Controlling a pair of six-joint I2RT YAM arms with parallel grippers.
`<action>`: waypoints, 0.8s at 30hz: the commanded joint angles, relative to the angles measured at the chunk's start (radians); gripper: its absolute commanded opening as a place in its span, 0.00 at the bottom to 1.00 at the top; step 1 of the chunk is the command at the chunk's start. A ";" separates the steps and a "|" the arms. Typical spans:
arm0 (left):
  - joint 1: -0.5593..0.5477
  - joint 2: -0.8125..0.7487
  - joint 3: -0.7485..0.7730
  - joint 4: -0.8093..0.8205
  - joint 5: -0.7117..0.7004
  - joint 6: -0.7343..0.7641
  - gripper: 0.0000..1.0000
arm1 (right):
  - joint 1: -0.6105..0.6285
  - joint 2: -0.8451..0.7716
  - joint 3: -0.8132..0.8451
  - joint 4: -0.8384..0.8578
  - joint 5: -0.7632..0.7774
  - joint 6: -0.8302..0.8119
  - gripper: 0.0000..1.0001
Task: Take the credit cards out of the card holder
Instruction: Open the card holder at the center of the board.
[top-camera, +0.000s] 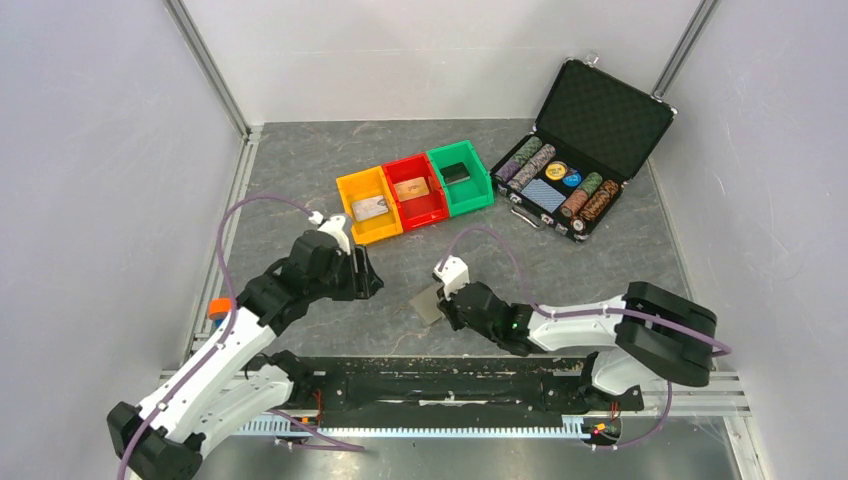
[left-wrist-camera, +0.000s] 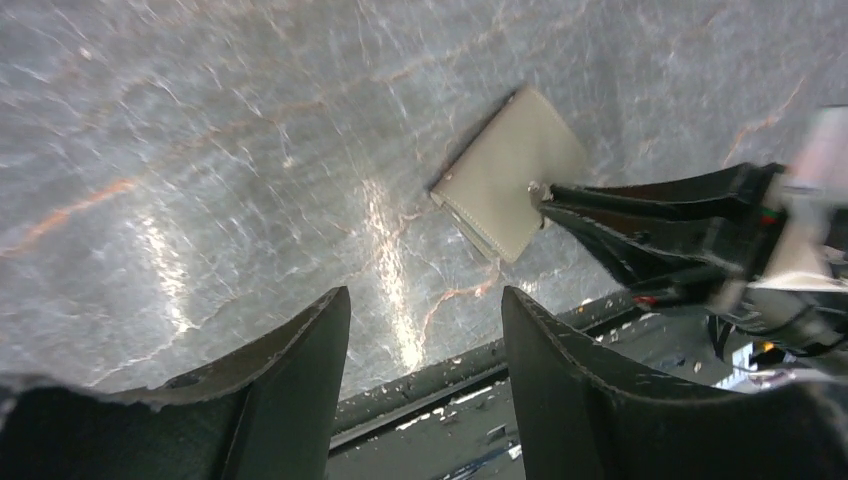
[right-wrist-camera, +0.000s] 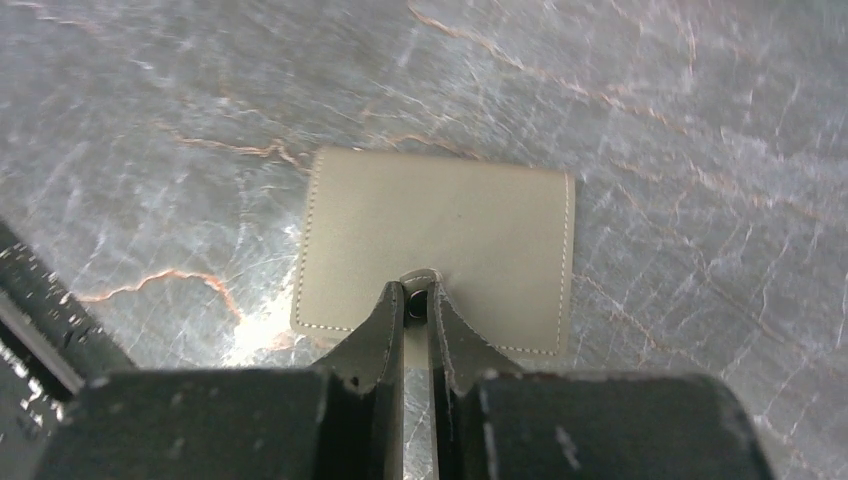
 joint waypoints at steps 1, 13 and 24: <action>0.002 0.056 -0.086 0.120 0.162 -0.090 0.64 | 0.000 -0.082 -0.089 0.331 -0.107 -0.179 0.00; -0.026 0.246 -0.153 0.319 0.269 -0.137 0.64 | -0.011 -0.194 -0.245 0.651 -0.201 -0.399 0.00; -0.083 0.295 -0.163 0.430 0.228 -0.124 0.68 | -0.025 -0.246 -0.318 0.703 -0.204 -0.379 0.00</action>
